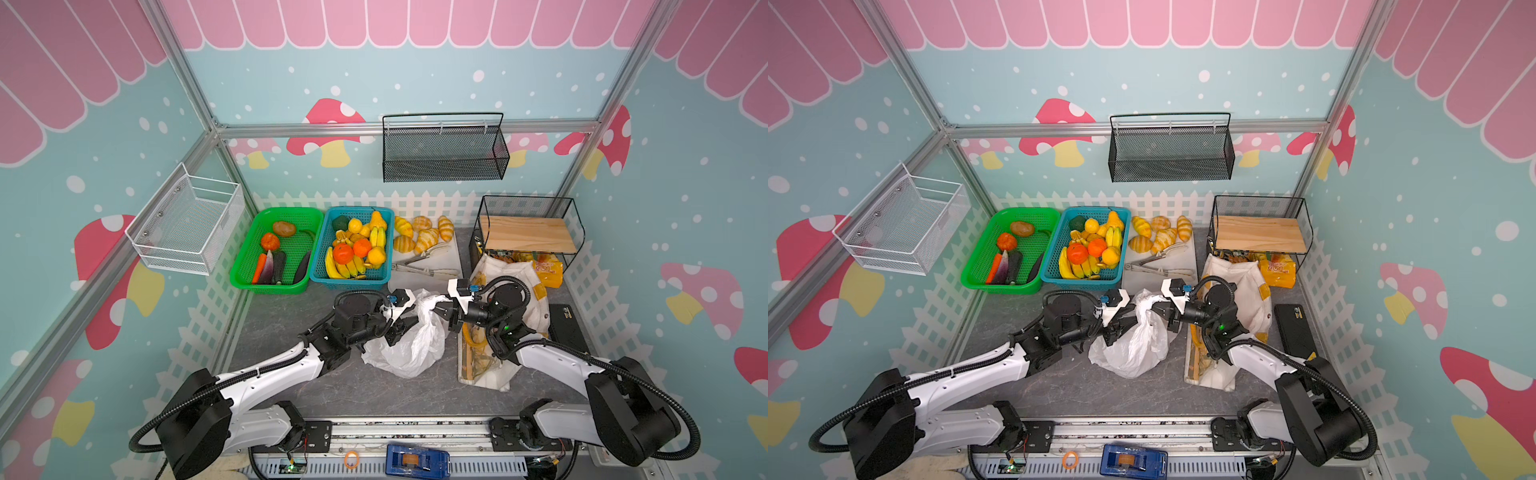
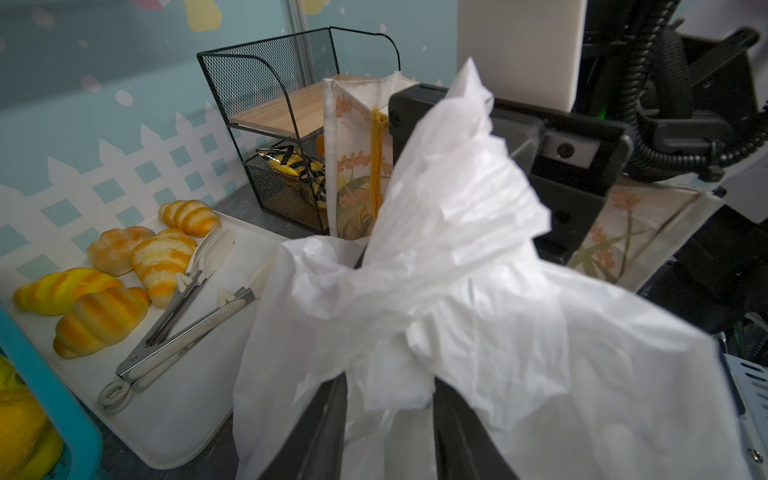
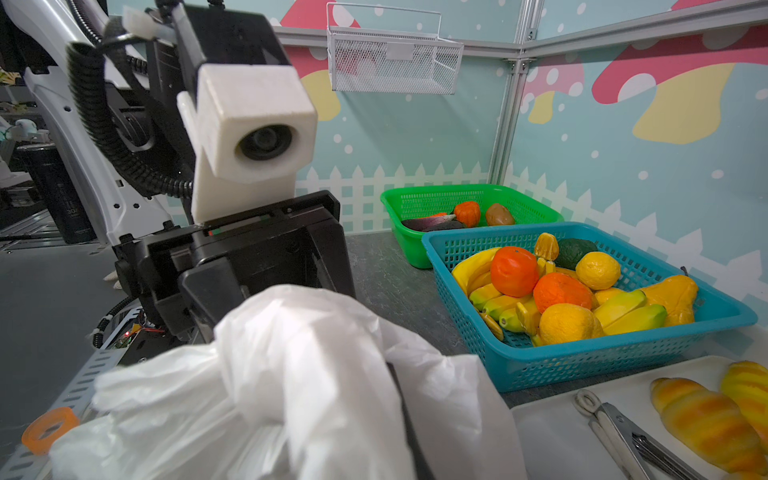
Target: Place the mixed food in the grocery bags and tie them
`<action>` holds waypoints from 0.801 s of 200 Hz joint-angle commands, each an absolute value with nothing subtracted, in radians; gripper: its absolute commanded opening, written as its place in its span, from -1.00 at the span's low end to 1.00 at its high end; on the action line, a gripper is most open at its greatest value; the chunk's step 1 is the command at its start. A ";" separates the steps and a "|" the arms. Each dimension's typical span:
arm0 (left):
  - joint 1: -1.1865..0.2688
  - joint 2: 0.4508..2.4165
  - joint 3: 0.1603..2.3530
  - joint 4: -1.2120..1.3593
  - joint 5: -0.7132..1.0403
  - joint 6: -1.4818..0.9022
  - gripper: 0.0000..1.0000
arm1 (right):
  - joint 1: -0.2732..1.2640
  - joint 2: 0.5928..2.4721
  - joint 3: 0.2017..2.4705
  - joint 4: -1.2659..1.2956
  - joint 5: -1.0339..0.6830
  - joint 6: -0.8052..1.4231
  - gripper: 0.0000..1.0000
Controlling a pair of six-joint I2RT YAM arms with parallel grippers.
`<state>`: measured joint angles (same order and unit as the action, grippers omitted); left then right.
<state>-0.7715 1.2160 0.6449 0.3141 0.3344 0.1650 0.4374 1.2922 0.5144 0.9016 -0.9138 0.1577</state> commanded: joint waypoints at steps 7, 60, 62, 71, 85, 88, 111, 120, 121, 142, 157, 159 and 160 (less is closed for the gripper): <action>-0.763 1.234 0.686 0.327 0.361 0.184 -0.25 | 0.431 1.293 0.518 0.904 -0.934 0.141 -1.00; -0.762 1.233 0.692 0.361 0.347 0.169 -0.29 | 0.431 1.290 0.517 0.898 -0.932 0.133 -1.00; -0.762 1.233 0.693 0.361 0.347 0.169 -0.29 | 0.431 1.290 0.517 0.897 -0.931 0.133 -1.00; -0.761 1.231 0.694 0.357 0.347 0.167 -0.32 | 0.431 1.290 0.516 0.894 -0.930 0.130 -1.00; -0.761 1.228 0.694 0.359 0.350 0.166 -0.35 | 0.431 1.291 0.516 0.894 -0.928 0.129 -1.00; -0.761 1.228 0.694 0.358 0.350 0.166 -0.37 | 0.431 1.292 0.517 0.893 -0.928 0.129 -1.00; -0.761 1.226 0.695 0.366 0.355 0.162 -0.47 | 0.431 1.293 0.518 0.892 -0.927 0.126 -1.00; -0.761 1.222 0.693 0.368 0.355 0.160 -0.50 | 0.431 1.292 0.517 0.889 -0.928 0.126 -1.00; -0.762 1.221 0.693 0.368 0.355 0.160 -0.50 | 0.431 1.293 0.517 0.889 -0.928 0.125 -1.00; -0.761 1.213 0.687 0.373 0.353 0.160 -0.52 | 0.431 1.291 0.518 0.881 -0.927 0.119 -1.00; -0.761 1.209 0.686 0.374 0.352 0.160 -0.53 | 0.431 1.293 0.517 0.881 -0.927 0.117 -1.00; -0.761 1.208 0.686 0.375 0.351 0.160 -0.53 | 0.431 1.294 0.517 0.881 -0.927 0.117 -1.00; -0.761 1.209 0.686 0.375 0.351 0.160 -0.53 | 0.431 1.294 0.518 0.882 -0.927 0.117 -1.00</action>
<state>-0.7670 1.2304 0.6647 0.3420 0.3374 0.1604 0.4374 1.2922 0.5144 0.8974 -0.9134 0.1390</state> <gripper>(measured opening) 0.238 0.055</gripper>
